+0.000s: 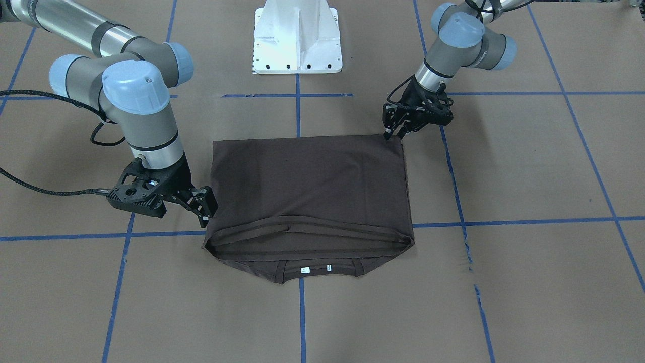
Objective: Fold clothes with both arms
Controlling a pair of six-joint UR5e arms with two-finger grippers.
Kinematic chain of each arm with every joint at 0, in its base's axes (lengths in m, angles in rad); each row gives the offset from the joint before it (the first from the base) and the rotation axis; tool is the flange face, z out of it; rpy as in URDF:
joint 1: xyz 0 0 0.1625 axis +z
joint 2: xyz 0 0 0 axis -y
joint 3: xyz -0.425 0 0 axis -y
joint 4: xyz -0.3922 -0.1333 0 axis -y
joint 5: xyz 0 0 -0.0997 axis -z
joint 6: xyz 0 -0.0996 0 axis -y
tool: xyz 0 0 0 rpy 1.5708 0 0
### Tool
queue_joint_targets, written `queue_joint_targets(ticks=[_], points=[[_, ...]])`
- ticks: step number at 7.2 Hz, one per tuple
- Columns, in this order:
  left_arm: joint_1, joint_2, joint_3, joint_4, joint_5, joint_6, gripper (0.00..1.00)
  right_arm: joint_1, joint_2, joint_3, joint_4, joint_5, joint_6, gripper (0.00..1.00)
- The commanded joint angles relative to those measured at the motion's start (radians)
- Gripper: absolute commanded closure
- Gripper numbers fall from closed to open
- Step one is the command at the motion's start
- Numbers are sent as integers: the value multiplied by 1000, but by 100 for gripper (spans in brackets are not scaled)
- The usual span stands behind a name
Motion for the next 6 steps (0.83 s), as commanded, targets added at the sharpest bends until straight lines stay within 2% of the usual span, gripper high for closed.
queue_joint_targets(ticks=[1, 3, 4, 5, 6], points=[[-1, 13, -8, 4, 0, 6, 100, 0, -2, 0, 0, 0, 0, 0], [-28, 29, -6, 8, -1, 100, 100, 0, 0, 0, 0, 0, 0, 0], [-104, 27, 30, 8, -3, 210, 100, 0, 1, -1, 0, 0, 0, 0], [-190, 11, 107, 5, -6, 308, 100, 0, 3, -1, 0, 0, 0, 0], [-302, -84, 206, 7, -8, 405, 100, 2, 3, -1, 0, 2, 0, 0]])
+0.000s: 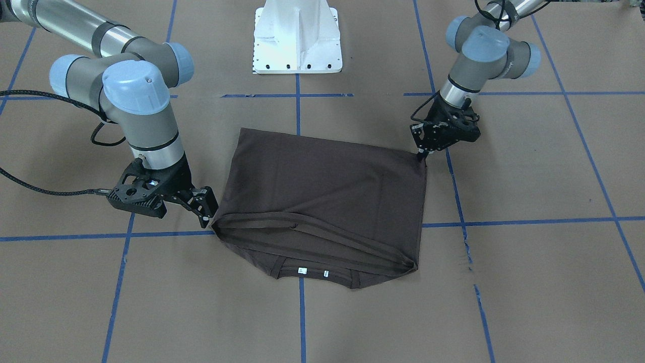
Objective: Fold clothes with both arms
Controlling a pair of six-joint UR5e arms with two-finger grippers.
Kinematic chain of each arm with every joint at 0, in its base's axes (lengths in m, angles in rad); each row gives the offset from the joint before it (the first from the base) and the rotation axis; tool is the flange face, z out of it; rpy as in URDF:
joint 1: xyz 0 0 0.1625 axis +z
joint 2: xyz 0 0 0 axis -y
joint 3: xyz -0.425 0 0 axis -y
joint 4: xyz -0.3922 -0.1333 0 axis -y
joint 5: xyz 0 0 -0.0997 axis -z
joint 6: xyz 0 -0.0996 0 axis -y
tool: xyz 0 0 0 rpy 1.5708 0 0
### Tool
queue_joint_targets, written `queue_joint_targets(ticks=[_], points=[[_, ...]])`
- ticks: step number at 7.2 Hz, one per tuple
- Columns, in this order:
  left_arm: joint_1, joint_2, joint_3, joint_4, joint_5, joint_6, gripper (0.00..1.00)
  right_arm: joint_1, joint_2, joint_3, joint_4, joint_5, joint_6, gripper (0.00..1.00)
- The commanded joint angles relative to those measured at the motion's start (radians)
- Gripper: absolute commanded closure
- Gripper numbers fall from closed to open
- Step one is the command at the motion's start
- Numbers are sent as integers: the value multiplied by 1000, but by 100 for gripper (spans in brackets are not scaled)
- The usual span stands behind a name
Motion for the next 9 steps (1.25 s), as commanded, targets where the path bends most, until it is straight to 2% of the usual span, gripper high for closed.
queue_joint_targets(ticks=[1, 2, 3, 5, 7, 9], points=[[-184, -209, 273, -3, -2, 164, 100, 4, 2, 0, 0, 3, -2, 0], [-228, -367, 482, -9, -1, 187, 100, 2, 2, 1, 2, 3, 0, 0], [-265, -501, 634, -12, 1, 210, 100, 2, 4, 1, 2, 3, 0, 0], [-273, -662, 822, -14, 51, 218, 100, 2, 2, 24, -2, 3, 2, 0], [-319, -656, 821, -32, 41, 331, 100, -11, 8, 21, 0, -3, 20, 0], [-324, -608, 818, -59, 41, 356, 100, -42, 18, 17, 2, -5, 51, 0]])
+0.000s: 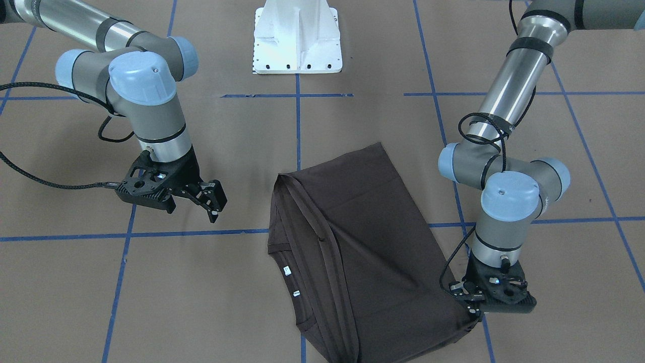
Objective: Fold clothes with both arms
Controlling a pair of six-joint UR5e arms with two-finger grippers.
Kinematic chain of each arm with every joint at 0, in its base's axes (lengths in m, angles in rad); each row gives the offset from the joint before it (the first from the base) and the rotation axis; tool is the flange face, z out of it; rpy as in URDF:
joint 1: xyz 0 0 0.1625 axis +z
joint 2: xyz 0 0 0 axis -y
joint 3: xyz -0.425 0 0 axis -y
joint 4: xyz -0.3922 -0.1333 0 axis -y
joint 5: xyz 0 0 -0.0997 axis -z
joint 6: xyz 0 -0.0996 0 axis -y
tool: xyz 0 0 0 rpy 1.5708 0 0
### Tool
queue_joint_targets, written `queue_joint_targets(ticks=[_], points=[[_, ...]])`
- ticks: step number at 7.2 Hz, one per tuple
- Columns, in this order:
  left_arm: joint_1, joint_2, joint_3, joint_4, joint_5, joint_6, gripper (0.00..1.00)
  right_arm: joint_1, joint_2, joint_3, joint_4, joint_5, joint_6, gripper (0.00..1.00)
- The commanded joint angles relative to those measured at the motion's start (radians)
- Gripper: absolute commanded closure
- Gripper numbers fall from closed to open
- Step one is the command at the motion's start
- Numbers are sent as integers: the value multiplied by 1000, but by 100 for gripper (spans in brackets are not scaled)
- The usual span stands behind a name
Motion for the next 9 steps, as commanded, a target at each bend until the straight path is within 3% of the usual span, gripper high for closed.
queue_joint_targets(ticks=[1, 2, 3, 5, 6, 9], points=[[-6, 50, -8, -45, -1, 49, 33, -27, 5, -3, 6, -2, 23, 0], [-6, 67, -31, -51, -1, 96, 0, -36, 7, -9, 9, -5, 32, 0], [-19, 67, -52, -48, -27, 119, 0, -41, 54, -59, 27, -31, 73, 1], [-25, 102, -113, -51, -82, 123, 0, -59, 216, -269, 84, -75, 162, 16], [-23, 107, -134, -50, -84, 123, 0, -84, 237, -314, 125, -94, 165, 27], [-23, 107, -135, -51, -85, 118, 0, -183, 255, -331, 127, -169, 175, 34]])
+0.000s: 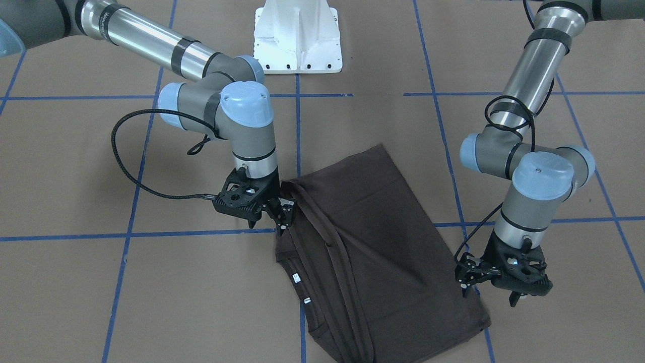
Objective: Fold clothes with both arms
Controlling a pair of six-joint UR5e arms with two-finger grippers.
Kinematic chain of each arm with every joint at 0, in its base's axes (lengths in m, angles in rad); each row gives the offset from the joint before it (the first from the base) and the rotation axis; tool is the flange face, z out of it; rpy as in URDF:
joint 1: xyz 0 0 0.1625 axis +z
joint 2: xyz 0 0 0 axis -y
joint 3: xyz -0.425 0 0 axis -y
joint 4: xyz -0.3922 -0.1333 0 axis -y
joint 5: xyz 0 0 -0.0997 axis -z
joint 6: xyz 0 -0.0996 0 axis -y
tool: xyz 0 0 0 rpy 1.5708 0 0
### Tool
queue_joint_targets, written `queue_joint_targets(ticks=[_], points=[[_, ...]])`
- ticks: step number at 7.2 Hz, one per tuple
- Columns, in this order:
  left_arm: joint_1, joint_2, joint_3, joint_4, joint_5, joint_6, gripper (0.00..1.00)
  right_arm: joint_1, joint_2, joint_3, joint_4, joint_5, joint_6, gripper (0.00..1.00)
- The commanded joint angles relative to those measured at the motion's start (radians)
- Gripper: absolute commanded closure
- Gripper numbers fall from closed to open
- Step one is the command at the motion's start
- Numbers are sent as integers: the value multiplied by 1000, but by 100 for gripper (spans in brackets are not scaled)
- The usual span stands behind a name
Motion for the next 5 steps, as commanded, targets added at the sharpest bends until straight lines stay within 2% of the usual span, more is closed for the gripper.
queue_joint_targets(ticks=[1, 2, 5], points=[[0, 1, -2, 0, 0, -5, 0, -65, 6, -6, -5, -36, 5, 39], [0, 1, -5, 0, 0, -7, 0, -87, 5, -15, -5, -70, 5, 39], [2, 16, -20, -2, 0, -10, 0, -105, 1, -29, -6, -84, 0, 41]])
